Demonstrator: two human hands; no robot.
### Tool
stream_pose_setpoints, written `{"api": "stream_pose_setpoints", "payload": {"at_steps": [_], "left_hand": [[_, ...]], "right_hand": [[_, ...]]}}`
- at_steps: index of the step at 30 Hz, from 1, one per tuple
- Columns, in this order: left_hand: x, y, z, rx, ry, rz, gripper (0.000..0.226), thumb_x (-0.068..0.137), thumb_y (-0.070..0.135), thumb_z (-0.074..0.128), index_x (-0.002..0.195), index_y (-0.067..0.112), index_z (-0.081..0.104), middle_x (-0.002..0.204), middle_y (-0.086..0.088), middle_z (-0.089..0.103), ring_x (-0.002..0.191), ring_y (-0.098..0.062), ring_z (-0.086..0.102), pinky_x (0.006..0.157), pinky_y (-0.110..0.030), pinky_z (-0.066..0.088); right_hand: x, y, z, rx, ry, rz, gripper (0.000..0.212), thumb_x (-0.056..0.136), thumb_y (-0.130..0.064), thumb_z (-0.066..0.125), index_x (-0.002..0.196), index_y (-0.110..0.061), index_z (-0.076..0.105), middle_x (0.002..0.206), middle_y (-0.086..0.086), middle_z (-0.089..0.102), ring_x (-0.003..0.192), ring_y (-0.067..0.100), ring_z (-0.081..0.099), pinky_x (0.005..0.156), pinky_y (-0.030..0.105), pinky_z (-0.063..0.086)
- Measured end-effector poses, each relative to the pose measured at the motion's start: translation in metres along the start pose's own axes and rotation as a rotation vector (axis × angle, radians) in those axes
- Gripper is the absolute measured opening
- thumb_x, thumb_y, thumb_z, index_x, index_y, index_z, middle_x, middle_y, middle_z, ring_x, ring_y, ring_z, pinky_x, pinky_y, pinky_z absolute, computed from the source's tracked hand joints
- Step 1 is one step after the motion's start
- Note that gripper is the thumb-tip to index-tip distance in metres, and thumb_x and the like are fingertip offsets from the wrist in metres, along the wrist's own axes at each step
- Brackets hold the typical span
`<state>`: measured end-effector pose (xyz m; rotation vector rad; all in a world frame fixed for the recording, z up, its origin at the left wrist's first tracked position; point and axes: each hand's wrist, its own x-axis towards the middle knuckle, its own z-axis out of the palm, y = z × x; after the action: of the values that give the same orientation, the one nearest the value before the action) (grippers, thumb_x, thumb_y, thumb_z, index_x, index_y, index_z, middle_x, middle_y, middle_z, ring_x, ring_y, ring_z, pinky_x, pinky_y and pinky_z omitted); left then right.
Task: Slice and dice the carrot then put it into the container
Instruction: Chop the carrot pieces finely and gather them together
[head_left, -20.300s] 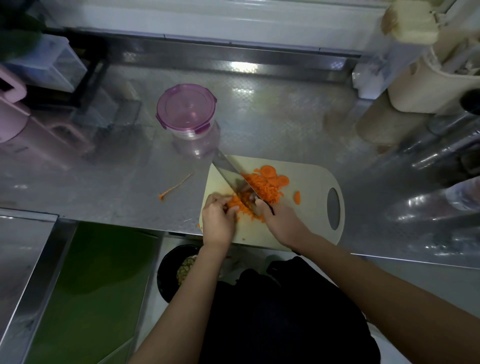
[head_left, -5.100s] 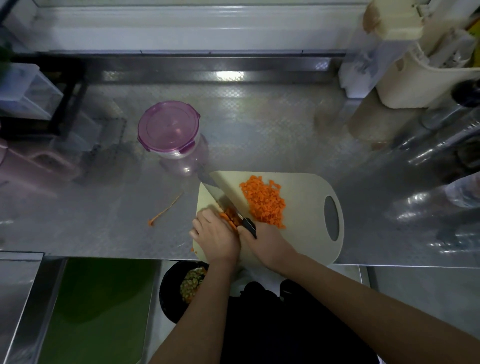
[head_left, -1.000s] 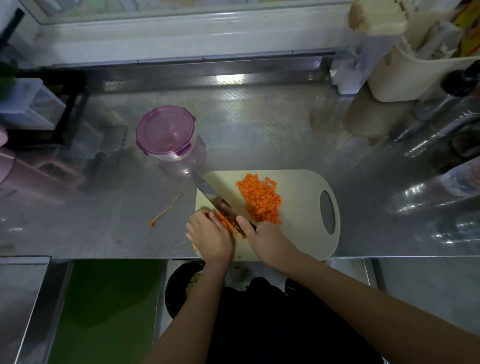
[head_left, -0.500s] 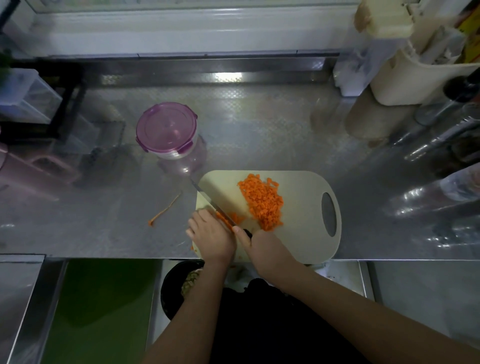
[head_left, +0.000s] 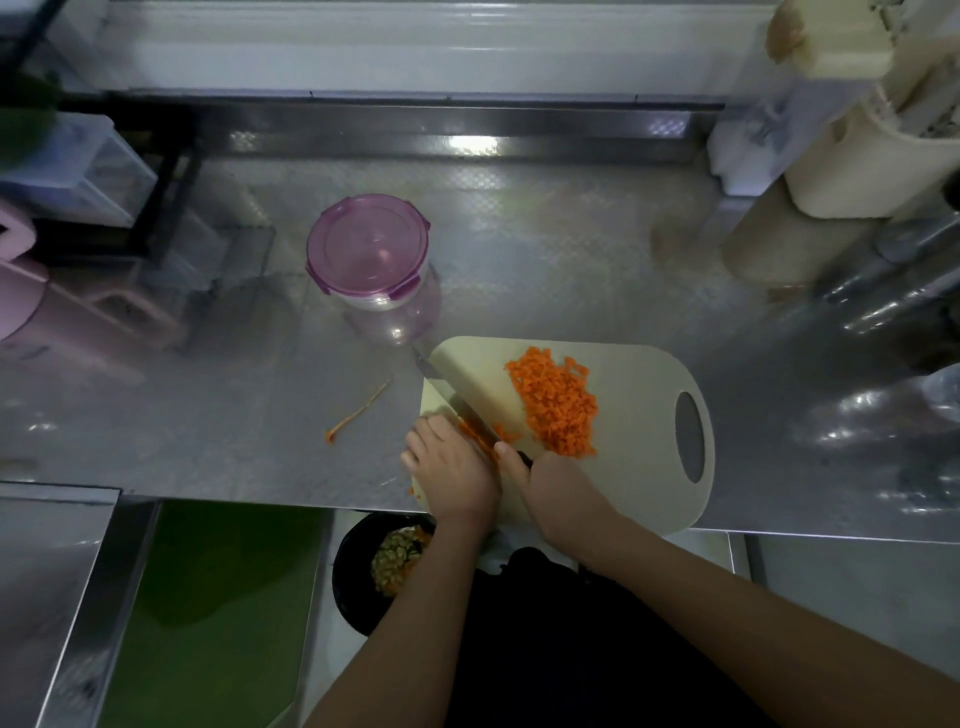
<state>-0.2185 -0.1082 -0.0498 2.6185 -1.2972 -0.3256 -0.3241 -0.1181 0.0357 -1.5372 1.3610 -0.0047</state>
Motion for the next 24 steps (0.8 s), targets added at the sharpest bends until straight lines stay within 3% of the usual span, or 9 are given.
{"api": "stream_pose_setpoints", "payload": {"at_steps": [3, 5, 7, 12, 15, 16, 18, 21, 24], "left_hand": [[-0.001, 0.001, -0.005, 0.046, -0.067, -0.001, 0.037, 0.078, 0.024, 0.028, 0.106, 0.006, 0.044, 0.112, -0.014, 0.047, 0.105, -0.032, 0.042, 0.087, -0.039, 0.028], [-0.001, 0.001, -0.004, 0.026, -0.040, -0.004, 0.030, 0.079, 0.021, 0.034, 0.103, 0.005, 0.045, 0.109, -0.015, 0.049, 0.102, -0.033, 0.044, 0.086, -0.041, 0.030], [-0.001, 0.001, 0.001, -0.002, 0.016, -0.012, 0.020, 0.079, 0.014, 0.050, 0.097, 0.005, 0.047, 0.103, -0.017, 0.052, 0.096, -0.035, 0.047, 0.081, -0.042, 0.032], [-0.001, 0.001, 0.003, -0.045, 0.049, -0.003, 0.018, 0.078, 0.009, 0.055, 0.094, 0.003, 0.049, 0.099, -0.019, 0.053, 0.093, -0.036, 0.048, 0.079, -0.043, 0.032], [-0.001, 0.001, 0.005, -0.026, 0.046, -0.002, 0.019, 0.078, 0.009, 0.055, 0.095, 0.003, 0.049, 0.100, -0.019, 0.053, 0.093, -0.036, 0.048, 0.079, -0.043, 0.032], [0.000, 0.001, 0.006, -0.016, 0.050, -0.001, 0.020, 0.078, 0.008, 0.057, 0.095, 0.004, 0.049, 0.100, -0.018, 0.053, 0.092, -0.035, 0.048, 0.079, -0.042, 0.032], [0.000, 0.000, 0.007, -0.006, 0.067, 0.006, 0.019, 0.078, 0.009, 0.058, 0.094, 0.004, 0.048, 0.099, -0.018, 0.053, 0.091, -0.035, 0.047, 0.078, -0.042, 0.030], [0.000, 0.000, 0.007, -0.007, 0.057, 0.016, 0.018, 0.085, 0.015, 0.053, 0.097, 0.004, 0.048, 0.104, -0.018, 0.051, 0.097, -0.034, 0.044, 0.081, -0.040, 0.025], [0.001, -0.001, 0.005, 0.002, 0.047, 0.002, 0.017, 0.090, 0.017, 0.047, 0.101, 0.004, 0.047, 0.109, -0.018, 0.050, 0.101, -0.034, 0.042, 0.084, -0.040, 0.024]], "right_hand": [[0.003, 0.000, 0.005, 0.014, 0.023, -0.015, 0.022, 0.100, -0.044, 0.033, 0.081, -0.036, 0.041, 0.083, -0.006, 0.051, 0.084, 0.010, 0.049, 0.056, 0.008, 0.032], [0.003, 0.002, 0.004, 0.010, 0.024, -0.006, 0.031, 0.099, -0.046, 0.032, 0.104, -0.025, 0.053, 0.097, 0.005, 0.059, 0.096, 0.021, 0.058, 0.069, 0.020, 0.035], [0.004, 0.002, 0.003, 0.008, 0.031, 0.019, 0.035, 0.100, -0.047, 0.030, 0.109, -0.021, 0.052, 0.102, 0.012, 0.060, 0.105, 0.030, 0.059, 0.064, 0.020, 0.034], [0.012, 0.003, 0.010, -0.101, 0.116, 0.110, 0.050, 0.098, -0.048, 0.035, 0.079, -0.007, 0.056, 0.106, 0.022, 0.065, 0.100, 0.033, 0.062, 0.070, 0.026, 0.039], [0.010, 0.007, 0.013, 0.022, 0.091, 0.030, 0.044, 0.099, -0.045, 0.037, 0.116, -0.010, 0.058, 0.118, 0.013, 0.063, 0.108, 0.026, 0.059, 0.063, 0.010, 0.038], [0.010, 0.006, 0.014, 0.014, 0.100, 0.042, 0.046, 0.099, -0.046, 0.037, 0.114, -0.009, 0.059, 0.116, 0.014, 0.064, 0.107, 0.026, 0.060, 0.063, 0.010, 0.039], [0.013, 0.003, 0.014, -0.049, 0.153, 0.124, 0.054, 0.098, -0.049, 0.035, 0.102, -0.002, 0.062, 0.105, 0.020, 0.066, 0.100, 0.031, 0.062, 0.072, 0.025, 0.043], [0.017, -0.001, 0.014, -0.049, 0.098, 0.135, 0.052, 0.102, -0.041, 0.028, 0.120, 0.001, 0.054, 0.109, 0.025, 0.061, 0.103, 0.035, 0.060, 0.075, 0.034, 0.041], [0.016, 0.002, 0.006, 0.017, 0.071, 0.062, 0.050, 0.100, -0.046, 0.030, 0.073, -0.008, 0.050, 0.097, 0.022, 0.062, 0.099, 0.033, 0.060, 0.073, 0.030, 0.038]]}}
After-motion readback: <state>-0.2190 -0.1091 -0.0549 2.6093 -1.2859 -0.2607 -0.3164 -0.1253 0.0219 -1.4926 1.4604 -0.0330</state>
